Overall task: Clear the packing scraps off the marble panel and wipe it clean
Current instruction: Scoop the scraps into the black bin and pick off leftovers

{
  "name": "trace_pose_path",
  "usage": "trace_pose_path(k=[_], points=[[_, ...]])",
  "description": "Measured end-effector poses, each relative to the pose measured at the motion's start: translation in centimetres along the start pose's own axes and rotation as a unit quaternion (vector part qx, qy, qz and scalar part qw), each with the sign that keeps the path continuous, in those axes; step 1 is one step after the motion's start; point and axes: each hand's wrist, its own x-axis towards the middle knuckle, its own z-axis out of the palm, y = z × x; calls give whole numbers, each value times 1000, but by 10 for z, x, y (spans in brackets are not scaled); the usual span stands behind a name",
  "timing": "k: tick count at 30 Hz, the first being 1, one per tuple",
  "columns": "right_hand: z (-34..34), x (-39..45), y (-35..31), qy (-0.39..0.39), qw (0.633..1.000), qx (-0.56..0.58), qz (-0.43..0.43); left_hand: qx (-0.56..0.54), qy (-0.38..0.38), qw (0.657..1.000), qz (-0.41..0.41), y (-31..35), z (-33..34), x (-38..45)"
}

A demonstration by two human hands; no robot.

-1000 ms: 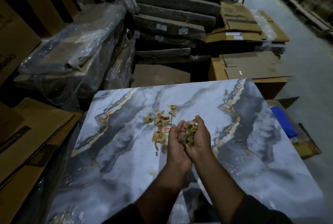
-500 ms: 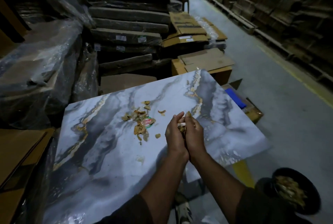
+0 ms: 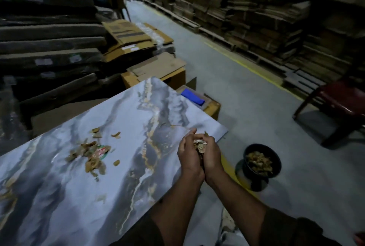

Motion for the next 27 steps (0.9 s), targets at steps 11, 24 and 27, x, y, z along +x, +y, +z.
trace_pose_path(k=[11,24,27], points=[[-175,80,-46,133,987,-22,-90,61,-99,989,-94,-139,142,24],[-403,317,-30,282,949,95,108,190,-4,953,-236,-413,297,179],[-445,372,-2,279,948,96,119,172,28,943,-283,-486,299,224]])
